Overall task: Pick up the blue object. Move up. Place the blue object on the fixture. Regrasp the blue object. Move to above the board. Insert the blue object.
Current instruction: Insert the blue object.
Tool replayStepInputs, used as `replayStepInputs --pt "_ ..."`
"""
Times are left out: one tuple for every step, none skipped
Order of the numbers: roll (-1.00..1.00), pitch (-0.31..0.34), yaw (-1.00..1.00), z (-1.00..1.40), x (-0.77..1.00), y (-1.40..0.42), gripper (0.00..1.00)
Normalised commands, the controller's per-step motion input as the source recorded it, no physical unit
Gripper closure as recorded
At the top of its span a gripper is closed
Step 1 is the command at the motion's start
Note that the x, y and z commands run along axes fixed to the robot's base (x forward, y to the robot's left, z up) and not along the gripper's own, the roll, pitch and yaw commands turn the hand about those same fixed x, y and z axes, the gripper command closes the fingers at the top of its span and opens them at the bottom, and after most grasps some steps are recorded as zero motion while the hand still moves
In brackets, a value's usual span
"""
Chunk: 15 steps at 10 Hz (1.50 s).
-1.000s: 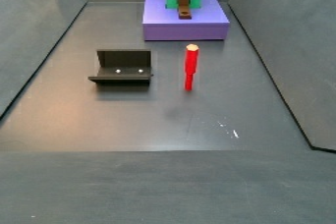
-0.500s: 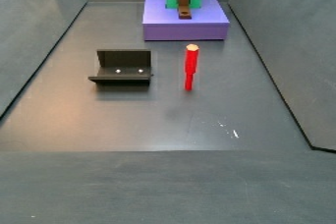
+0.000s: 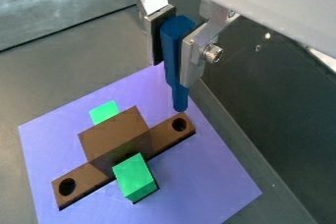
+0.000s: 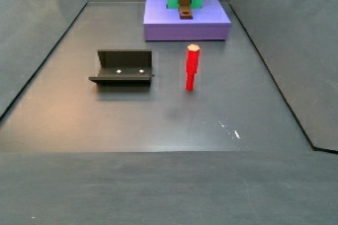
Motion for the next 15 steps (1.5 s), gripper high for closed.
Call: replayStepInputs --pt "-0.24 -0.209 -0.41 -0.35 0.00 0.00 1.00" --pt "-0.21 -0.224 -0.44 -0.42 0.00 -0.02 1.00" --pt "-0.16 -0.229 -0.39 -0.43 0.00 -0.07 1.00" --pt "-0.05 -0.193 -0.29 -0.38 0.00 -0.07 1.00" --pt "-0.01 -0.107 0.00 -0.13 -0.09 -0.09 1.00" --pt "0.09 0.000 -0.03 -0.39 -0.39 -0.33 1.00" --pt "0.35 0.057 0.00 -0.27 0.00 -0.15 1.00" --pt "0.47 0.083 -0.01 -0.15 0.06 -0.09 1.00" --pt "0.48 0.069 0.00 -0.14 0.15 -0.05 1.00" --pt "0.46 0.047 0.00 -0.07 0.18 -0.05 1.00" --pt "0.45 0.040 0.00 0.00 0.20 -0.10 1.00" --pt "0.44 0.046 0.00 0.00 0.15 -0.14 1.00" --pt "0.42 0.053 0.00 0.00 0.21 -0.17 1.00" --pt "0.33 0.040 0.01 0.00 0.17 -0.23 1.00" --pt "0.33 0.053 0.05 0.00 0.20 -0.19 1.00"
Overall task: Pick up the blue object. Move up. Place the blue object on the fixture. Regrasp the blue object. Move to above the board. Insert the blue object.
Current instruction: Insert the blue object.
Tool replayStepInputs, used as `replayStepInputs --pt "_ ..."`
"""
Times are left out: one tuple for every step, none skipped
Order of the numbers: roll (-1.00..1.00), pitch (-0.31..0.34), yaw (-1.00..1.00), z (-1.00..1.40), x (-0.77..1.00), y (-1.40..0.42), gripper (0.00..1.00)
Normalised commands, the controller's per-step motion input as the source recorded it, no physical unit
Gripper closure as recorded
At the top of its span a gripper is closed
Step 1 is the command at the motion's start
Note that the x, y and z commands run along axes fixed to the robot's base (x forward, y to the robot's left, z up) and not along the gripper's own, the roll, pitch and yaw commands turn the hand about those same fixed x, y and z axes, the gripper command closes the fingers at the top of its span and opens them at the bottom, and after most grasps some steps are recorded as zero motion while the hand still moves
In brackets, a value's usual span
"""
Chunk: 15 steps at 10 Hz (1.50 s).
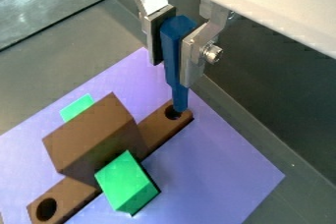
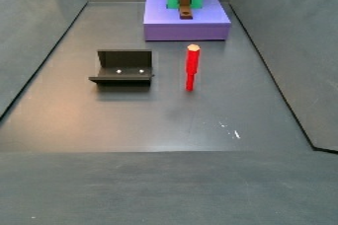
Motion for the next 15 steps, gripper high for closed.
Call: replayStepInputs --pt "0.31 0.049 0.02 -0.01 0.17 -0.15 1.00" --pt "0.24 0.031 0.00 -0.11 0.17 -0.05 1.00" --pt "0.17 0.021 0.00 -0.17 0.13 0.00 1.00" --pt "0.14 0.023 0.00 -0.17 0.09 0.06 1.00" --pt "0.11 0.017 0.00 -0.18 0.03 0.05 1.00" --pt "0.06 0.010 0.00 -0.18 0.00 0.02 1.00" --pt "0.03 0.010 0.00 -0.18 0.00 0.00 1.00" --pt "0.00 0.017 0.00 -0.09 0.10 0.00 1.00" --pt "0.01 0.016 0.00 -0.11 0.09 0.00 1.00" --pt "0.00 0.017 0.00 -0.09 0.12 0.00 1.00" --pt "0.01 0.019 0.00 -0.08 0.13 -0.04 1.00" --pt "0.01 0.013 0.00 -0.12 0.05 -0.08 1.00" --pt "0.00 0.001 0.00 -0.19 0.00 -0.08 1.00" --pt "0.00 0.000 0.00 -0.22 0.00 -0.04 1.00" --pt "0.00 0.000 0.00 -0.24 0.00 -0.02 1.00"
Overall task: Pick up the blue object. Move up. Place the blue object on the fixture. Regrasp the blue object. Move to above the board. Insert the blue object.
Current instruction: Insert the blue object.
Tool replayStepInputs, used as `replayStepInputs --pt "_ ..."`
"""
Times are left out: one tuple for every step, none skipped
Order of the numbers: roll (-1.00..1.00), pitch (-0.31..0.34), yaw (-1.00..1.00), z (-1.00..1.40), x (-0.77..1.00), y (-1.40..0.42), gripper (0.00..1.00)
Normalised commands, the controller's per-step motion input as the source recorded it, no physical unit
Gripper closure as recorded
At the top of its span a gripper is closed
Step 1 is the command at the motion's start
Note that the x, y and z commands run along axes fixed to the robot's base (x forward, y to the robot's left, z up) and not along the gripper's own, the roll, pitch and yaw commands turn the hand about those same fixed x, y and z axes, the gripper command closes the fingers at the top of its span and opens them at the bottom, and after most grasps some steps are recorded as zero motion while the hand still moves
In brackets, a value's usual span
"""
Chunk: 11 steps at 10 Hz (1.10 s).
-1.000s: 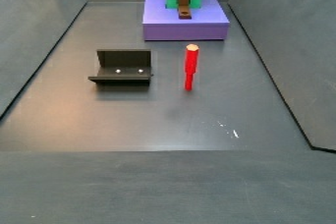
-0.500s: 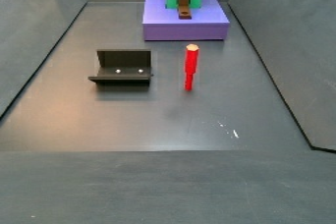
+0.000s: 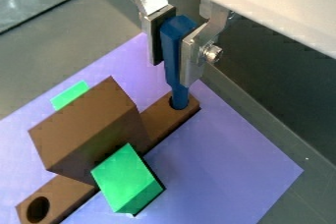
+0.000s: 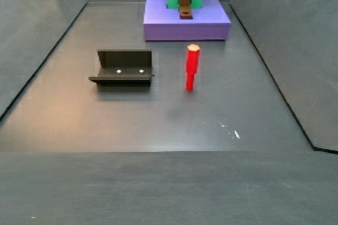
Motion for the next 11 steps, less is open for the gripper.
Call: replayStepInputs --pt "0.05 0.000 0.00 -0.25 0.03 0.00 1.00" --pt "0.06 0.000 0.00 -0.25 0.08 0.12 1.00" --pt "0.05 0.000 0.00 -0.24 0.10 0.15 1.00" --pt "0.04 0.000 0.00 -0.21 0.11 0.14 1.00" --pt "0.00 0.000 0.00 -0.17 0.03 0.00 1.00" --pt "-0.02 0.000 0.00 -0.17 0.00 -0.07 1.00" --pt "0.00 0.000 0.10 -0.07 0.11 -0.29 1.00" --pt "0.02 0.030 0.11 -0.11 0.15 -0.37 1.00" --pt "0.02 0.036 0.10 -0.10 0.17 -0.34 1.00" --pt "0.01 0.000 0.02 -0.23 0.08 -0.18 1.00" --pt "0.04 0.000 0.00 -0.36 0.01 0.00 1.00"
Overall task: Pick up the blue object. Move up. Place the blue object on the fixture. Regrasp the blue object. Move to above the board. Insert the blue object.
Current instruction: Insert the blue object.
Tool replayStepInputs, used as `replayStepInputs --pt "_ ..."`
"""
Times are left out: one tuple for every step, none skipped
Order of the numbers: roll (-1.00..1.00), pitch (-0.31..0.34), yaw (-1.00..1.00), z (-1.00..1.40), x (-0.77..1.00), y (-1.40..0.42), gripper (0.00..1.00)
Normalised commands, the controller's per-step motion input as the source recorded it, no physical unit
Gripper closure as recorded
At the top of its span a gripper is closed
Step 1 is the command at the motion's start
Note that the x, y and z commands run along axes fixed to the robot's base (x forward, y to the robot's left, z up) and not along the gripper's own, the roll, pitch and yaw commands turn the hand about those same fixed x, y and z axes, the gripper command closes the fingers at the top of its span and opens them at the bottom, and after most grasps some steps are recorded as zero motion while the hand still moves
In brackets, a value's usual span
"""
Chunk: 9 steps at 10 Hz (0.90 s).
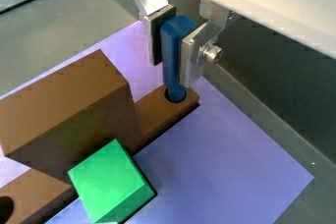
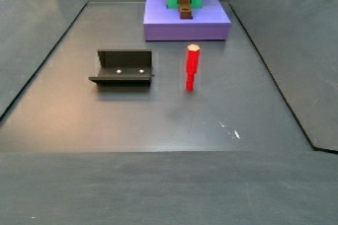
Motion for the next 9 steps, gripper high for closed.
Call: replayStepInputs --pt "0.00 0.000 0.00 -0.45 0.00 0.03 1.00" --pt "-0.01 -0.009 0.00 -0.48 0.00 0.13 1.00" --pt "-0.04 -0.010 0.00 -0.43 0.00 0.11 1.00" --pt "-0.09 -0.026 0.00 -0.38 -0.03 0.11 1.00" --pt "-0.10 -0.027 0.00 -0.34 -0.05 0.09 1.00" --pt "-0.10 -0.026 0.00 -0.35 -0.03 0.07 1.00" --pt "-0.09 -0.011 0.02 -0.34 0.00 0.00 1.00" --pt "-0.08 0.000 0.04 -0.40 0.00 -0.03 1.00" --pt "-0.09 -0.003 0.03 -0.45 0.00 -0.05 1.00"
